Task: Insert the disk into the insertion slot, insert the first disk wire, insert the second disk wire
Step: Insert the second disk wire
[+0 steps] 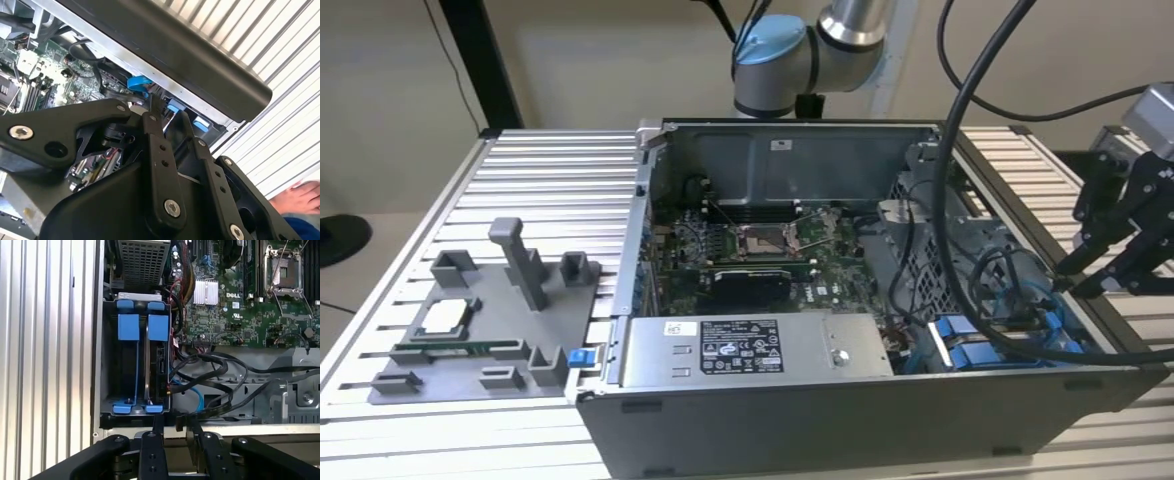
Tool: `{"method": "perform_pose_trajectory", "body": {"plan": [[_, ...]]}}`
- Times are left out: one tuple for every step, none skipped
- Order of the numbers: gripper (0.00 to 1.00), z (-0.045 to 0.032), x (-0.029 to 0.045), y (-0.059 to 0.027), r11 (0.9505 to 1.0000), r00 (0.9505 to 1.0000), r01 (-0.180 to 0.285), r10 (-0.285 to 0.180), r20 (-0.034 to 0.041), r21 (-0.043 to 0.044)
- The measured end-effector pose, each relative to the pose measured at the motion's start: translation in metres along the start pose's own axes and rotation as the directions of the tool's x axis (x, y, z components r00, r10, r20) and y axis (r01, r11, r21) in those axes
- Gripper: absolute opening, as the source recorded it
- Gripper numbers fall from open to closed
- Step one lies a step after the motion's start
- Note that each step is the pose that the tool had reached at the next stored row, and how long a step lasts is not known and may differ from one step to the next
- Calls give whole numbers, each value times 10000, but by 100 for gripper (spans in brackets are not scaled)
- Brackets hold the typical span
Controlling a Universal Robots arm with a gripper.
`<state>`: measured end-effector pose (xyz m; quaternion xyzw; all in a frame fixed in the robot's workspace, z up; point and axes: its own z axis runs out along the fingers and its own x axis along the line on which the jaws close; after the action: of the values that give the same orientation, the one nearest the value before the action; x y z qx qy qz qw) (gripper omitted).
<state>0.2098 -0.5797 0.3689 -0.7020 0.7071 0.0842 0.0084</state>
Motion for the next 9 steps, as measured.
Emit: {"method": "perform_pose_trajectory", "body": {"plan": [[100,4,-2,0,10000,10000,-1,1,2,-6],[100,7,-4,-1,10000,10000,-1,1,2,-15],[100,12,-7,-1,10000,10000,-3,3,2,-28],[100,18,-9,-2,10000,10000,-5,5,3,-41],[100,23,-11,-2,10000,10000,-6,6,5,-55],[100,29,-12,-3,10000,10000,-8,8,8,-68],[100,33,-14,-4,10000,10000,-10,10,10,-88],[100,37,-18,-4,9999,10000,-13,13,9,-120],[100,40,-21,-5,9999,10000,-19,19,9,-163]]}}
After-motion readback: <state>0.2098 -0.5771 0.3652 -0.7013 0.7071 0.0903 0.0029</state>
